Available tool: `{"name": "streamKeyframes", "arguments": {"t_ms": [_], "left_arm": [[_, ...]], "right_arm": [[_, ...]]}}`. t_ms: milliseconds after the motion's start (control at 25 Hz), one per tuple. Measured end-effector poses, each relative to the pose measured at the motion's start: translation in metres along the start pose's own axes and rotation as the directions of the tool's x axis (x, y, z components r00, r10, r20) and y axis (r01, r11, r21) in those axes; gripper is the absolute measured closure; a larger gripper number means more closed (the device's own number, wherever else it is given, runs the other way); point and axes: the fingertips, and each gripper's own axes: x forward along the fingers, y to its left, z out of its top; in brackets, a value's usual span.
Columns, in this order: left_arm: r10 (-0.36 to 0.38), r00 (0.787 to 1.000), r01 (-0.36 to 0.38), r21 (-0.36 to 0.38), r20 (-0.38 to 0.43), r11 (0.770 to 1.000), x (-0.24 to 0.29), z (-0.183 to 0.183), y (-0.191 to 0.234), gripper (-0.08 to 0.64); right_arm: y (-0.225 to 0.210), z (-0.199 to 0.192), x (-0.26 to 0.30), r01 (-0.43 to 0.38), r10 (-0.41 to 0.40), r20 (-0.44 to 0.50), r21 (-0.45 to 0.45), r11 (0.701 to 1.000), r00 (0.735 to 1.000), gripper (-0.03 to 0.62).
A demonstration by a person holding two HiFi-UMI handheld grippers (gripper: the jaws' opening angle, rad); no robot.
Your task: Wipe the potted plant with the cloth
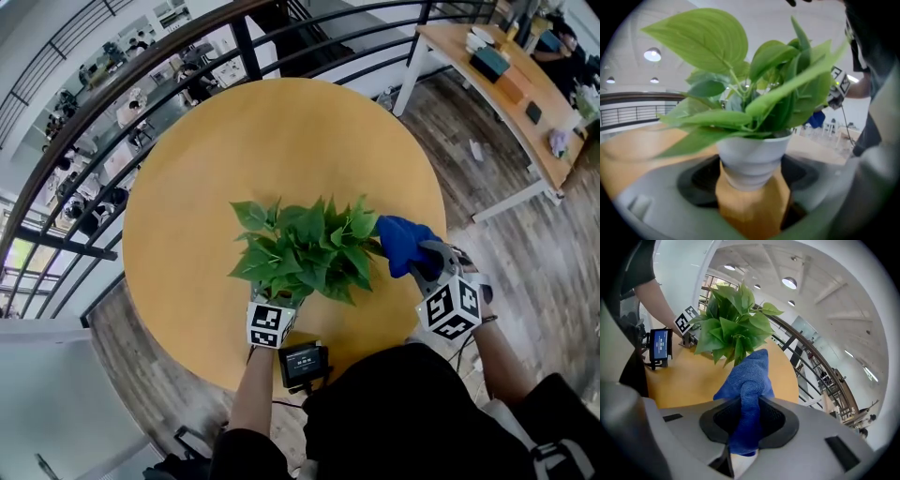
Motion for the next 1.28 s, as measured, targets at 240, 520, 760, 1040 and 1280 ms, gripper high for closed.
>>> {"name": "streamKeyframes", "arguments": {"t_ms": [240,520,760,1040,1280], "left_arm": [[0.002,1.0,-0.002,0.003,0.006,1.0,0.001,0.0,0.0,0.163],[0.001,1.0,-0.001,0.004,0.003,1.0,0.003,0.002,-0.003,0.163],[0.003,1.0,-0.003,0.003,0.002,1.0,0.002,0.003,-0.003,0.163],[0.001,1.0,-0.001,0.0,-0.001,1.0,0.001,0.002,-0.004,0.163],[0.0,1.0,0.0,0.003,0.004,1.0,0.001,0.002,-0.002,0.163]], "right_arm": [[0.025,-0.012,-0.011,-0.113,0.113,-0.009,0.018,0.993,0.994,0.491],[0.049,-0.06,-0.002,-0.165,0.161,-0.15,-0.016,0.986,0.975,0.489],[-0.021,0.002,-0.051,-0.017,0.005,0.101,0.127,0.992,0.995,0.491],[0.011,0.033,-0.033,-0.179,0.173,0.108,0.048,0.983,0.979,0.49],[0.068,-0.035,0.005,-0.26,0.254,-0.115,-0.036,0.965,0.96,0.49]]}}
